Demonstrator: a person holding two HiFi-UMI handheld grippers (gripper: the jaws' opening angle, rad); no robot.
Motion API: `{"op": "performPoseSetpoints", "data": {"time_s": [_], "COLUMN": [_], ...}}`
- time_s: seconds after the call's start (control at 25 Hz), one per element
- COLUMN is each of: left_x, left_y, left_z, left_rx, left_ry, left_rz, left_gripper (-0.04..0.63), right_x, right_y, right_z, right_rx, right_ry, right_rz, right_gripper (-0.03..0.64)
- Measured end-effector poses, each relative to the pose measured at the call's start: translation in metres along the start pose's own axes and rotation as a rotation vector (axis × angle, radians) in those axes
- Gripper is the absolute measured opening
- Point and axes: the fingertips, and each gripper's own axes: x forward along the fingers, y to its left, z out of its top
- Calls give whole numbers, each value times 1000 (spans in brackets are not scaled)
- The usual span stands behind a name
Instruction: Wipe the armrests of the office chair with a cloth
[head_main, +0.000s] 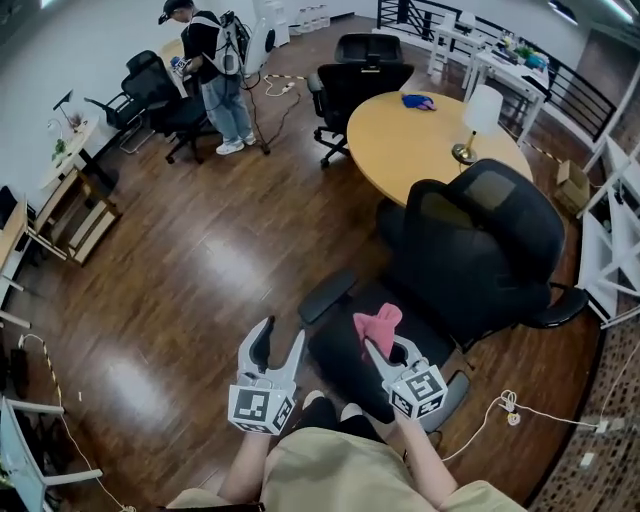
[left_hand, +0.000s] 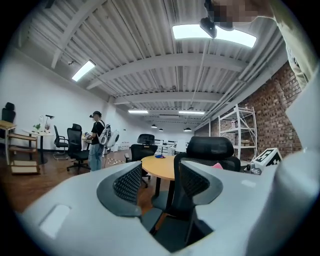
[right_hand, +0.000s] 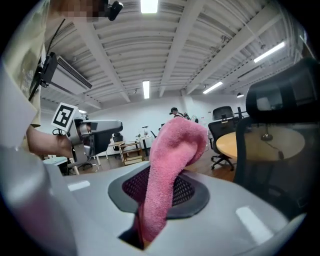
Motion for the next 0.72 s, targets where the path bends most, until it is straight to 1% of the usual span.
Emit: {"op": "performPoseSetpoints", "data": {"time_s": [0.08, 0.16, 0.28, 0.36, 0.44, 0.56, 0.64, 0.72], "left_x": [-3, -5, 1, 11, 20, 34, 49, 63], "left_y": [3, 9, 20, 29, 40, 70, 95, 113], "left_z": [-6, -12, -22, -31, -41, -62, -78, -95], "left_rx": [-8, -18, -20, -28, -41, -49, -57, -62], "left_ry": [11, 12, 12, 23, 44, 76, 106, 134], "left_rz": [8, 16, 19, 4, -22, -36, -40, -59], "left_gripper": [213, 213, 213, 213, 215, 217, 218, 219], "right_x": [11, 24, 49, 69, 92, 139, 174, 204], "right_y": [1, 9, 20, 20, 20, 23, 23, 25], "right_z": [-19, -40, -69, -83, -95, -121, -144, -169], "right_rx": [39, 69, 36, 26, 43, 46, 33, 30], "right_ry": [51, 117, 217, 263, 296, 360, 437, 532], "right_rz": [34, 89, 168, 191, 200, 214, 232, 266], "right_gripper": [71, 72, 72, 72, 72, 72, 72, 72]}}
